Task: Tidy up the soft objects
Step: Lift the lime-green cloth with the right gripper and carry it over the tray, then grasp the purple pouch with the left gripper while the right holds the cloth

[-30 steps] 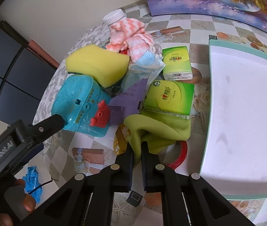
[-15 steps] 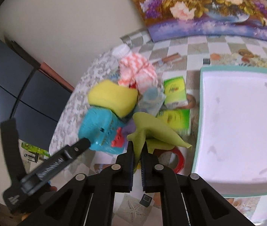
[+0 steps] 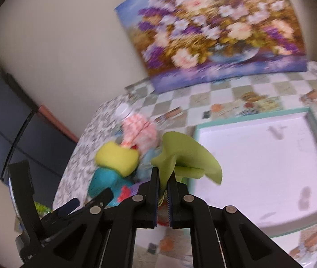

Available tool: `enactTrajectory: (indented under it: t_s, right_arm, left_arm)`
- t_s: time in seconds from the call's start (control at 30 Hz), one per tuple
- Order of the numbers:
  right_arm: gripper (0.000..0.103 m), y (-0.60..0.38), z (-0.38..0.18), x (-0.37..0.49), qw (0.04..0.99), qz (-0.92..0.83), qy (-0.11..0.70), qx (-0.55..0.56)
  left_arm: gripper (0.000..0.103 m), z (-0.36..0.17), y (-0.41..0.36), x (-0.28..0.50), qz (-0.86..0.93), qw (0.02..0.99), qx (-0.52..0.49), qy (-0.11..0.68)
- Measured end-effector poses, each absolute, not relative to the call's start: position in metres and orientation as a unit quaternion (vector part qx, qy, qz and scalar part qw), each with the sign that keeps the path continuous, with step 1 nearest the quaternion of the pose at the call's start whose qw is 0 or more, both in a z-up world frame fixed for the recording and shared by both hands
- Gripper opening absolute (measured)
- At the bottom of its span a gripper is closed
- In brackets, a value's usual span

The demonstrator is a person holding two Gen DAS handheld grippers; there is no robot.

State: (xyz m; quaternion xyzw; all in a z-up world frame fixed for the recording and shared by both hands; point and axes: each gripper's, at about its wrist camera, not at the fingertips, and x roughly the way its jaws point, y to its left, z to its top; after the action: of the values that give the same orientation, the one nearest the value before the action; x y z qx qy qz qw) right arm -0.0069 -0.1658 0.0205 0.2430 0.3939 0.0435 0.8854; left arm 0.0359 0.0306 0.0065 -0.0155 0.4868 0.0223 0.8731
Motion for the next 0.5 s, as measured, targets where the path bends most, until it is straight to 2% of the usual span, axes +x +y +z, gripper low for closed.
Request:
enactTrajectory:
  t_s: [0.33,0.5]
  right_arm:
    - [0.006,-0.213,0.029,-0.022,0.891,-0.035,0.379,0.249]
    - [0.006,-0.217,0.027,-0.023,0.889,-0.041,0.383,0.248]
  left_arm:
    - [0.098,-0.004,-0.03,0.057,-0.005,0.858,0.097,0.504]
    - [0.086,-0.02,-0.051,0.07,-0.013,0.841,0.141,0.522]
